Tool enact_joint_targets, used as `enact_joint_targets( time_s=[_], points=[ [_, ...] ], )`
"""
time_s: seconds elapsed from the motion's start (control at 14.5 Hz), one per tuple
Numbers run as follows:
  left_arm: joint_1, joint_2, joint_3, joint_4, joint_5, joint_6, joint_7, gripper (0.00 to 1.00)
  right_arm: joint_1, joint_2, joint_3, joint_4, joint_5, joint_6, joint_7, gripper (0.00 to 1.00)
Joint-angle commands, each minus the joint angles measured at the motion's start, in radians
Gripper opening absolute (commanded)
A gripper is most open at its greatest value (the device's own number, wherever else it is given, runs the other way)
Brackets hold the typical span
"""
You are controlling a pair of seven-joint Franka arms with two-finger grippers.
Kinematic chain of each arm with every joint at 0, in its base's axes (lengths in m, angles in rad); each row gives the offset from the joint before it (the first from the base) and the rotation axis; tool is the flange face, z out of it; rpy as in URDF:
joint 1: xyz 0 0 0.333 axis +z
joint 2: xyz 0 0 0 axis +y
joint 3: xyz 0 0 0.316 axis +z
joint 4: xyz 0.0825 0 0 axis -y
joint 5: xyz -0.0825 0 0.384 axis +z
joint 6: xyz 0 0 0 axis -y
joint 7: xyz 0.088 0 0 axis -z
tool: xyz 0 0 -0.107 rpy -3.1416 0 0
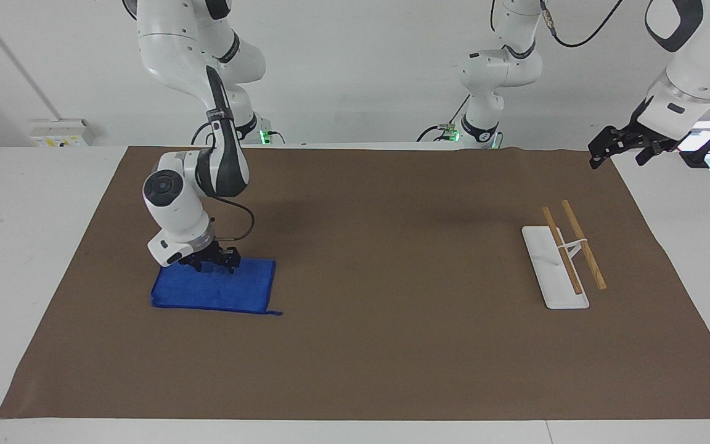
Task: Right arm passes towel to left arm to hang
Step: 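Reach the right gripper down to the blue towel's edge and grasp it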
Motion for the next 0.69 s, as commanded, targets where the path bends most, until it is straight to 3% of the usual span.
enact_joint_targets(
  time_s=[0.0,0.14,0.62],
  points=[
    [-0.013,-0.015,0.014,-0.017,0.013,-0.007,0.009,1.00,-0.008,-0.010,0.003,-0.044,0.006,0.054,-0.032,0.87],
    [-0.013,-0.015,0.014,-0.017,0.013,-0.007,0.009,1.00,-0.008,-0.010,0.003,-0.046,0.006,0.054,-0.032,0.79],
    [-0.013,-0.015,0.014,-0.017,0.013,-0.007,0.009,1.00,-0.006,-0.012,0.004,-0.046,0.007,0.043,-0.032,0.14]
  ],
)
